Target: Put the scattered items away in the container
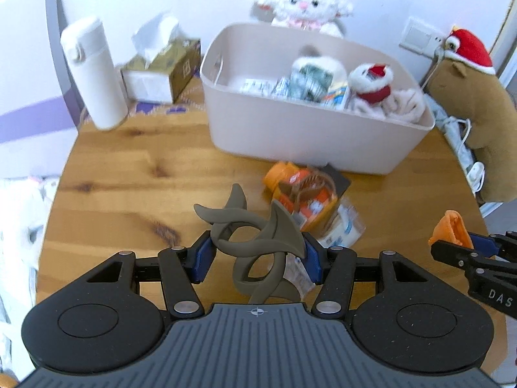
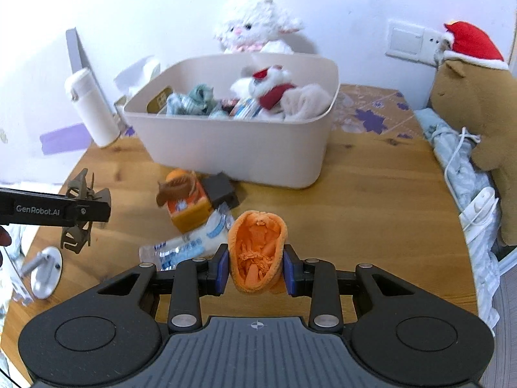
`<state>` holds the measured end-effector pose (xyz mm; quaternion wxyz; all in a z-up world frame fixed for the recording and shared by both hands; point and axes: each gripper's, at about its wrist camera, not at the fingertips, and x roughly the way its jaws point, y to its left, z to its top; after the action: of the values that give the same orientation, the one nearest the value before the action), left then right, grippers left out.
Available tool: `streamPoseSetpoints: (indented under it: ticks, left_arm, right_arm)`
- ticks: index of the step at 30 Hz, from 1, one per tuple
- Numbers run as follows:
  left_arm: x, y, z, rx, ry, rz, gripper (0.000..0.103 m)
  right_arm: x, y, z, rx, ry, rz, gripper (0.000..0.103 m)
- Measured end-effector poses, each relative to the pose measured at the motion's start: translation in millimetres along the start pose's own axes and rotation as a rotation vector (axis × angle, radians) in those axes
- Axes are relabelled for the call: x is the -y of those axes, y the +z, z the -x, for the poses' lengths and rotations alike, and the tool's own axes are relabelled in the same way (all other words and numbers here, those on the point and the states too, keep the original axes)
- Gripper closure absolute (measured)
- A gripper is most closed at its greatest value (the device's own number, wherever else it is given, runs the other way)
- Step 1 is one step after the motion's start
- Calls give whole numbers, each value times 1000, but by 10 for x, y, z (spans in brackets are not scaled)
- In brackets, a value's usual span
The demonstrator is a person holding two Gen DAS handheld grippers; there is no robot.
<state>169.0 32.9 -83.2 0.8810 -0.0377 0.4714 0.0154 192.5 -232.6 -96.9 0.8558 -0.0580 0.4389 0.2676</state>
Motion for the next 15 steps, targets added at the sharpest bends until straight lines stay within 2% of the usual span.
streamPoseSetpoints:
  ticks: [4,15]
  left_arm:
    - [43,173,99,51,10,-44,46]
    - [67,738,336,181,-4,-77,46]
  right_arm:
    - [47,125,94,51,-8,-7,72]
    - [157,573,183,145,-43,28,72]
